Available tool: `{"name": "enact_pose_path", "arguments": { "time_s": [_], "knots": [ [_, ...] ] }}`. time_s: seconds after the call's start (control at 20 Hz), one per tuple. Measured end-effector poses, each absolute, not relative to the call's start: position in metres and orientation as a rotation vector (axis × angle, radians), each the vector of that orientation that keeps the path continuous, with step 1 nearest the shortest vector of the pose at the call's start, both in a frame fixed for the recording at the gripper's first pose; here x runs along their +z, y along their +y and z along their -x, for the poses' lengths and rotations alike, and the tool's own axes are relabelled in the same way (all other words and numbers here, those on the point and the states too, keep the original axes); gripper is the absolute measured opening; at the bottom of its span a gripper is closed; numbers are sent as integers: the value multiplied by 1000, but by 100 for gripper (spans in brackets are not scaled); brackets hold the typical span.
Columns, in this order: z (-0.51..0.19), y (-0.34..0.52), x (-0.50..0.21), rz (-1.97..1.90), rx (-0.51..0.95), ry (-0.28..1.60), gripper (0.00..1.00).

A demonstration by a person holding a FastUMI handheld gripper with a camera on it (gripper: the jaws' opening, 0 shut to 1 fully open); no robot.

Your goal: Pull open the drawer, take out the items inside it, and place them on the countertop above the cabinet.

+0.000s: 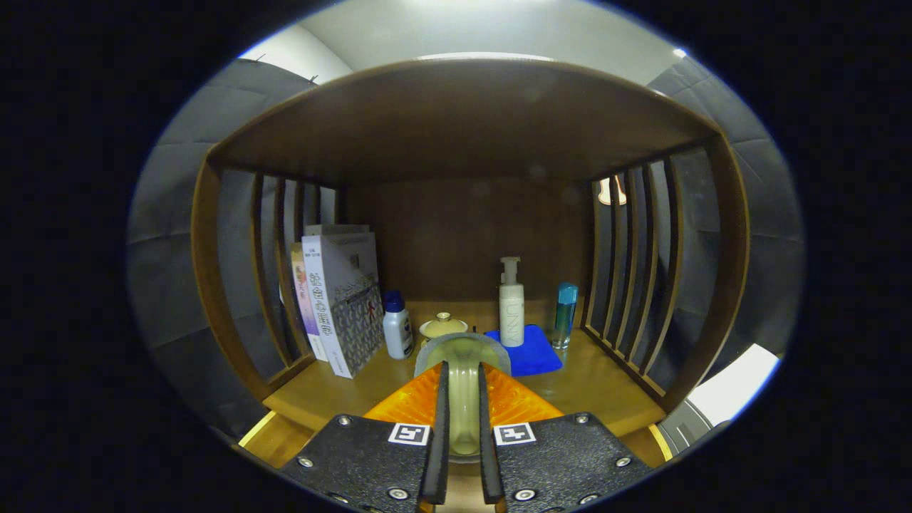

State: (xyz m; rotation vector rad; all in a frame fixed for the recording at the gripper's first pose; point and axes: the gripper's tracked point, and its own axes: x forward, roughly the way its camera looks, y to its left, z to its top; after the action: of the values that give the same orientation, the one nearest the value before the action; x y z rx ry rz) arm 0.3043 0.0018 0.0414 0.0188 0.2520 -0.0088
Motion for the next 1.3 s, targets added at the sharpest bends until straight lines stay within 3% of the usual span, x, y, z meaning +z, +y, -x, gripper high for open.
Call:
{"name": "enact_pose_path", "arguments": {
  "time_s": [0.45,0.7,0.95,1.3],
  "knots": [
    [-341,-15,-13,-127,-36,416,21],
    [-346,-23,-24,-106,-45,426,27],
    [-327,-23,5,-61,-34,299,97],
    [-252,-13,60,14,-27,113,97]
  ]
}}
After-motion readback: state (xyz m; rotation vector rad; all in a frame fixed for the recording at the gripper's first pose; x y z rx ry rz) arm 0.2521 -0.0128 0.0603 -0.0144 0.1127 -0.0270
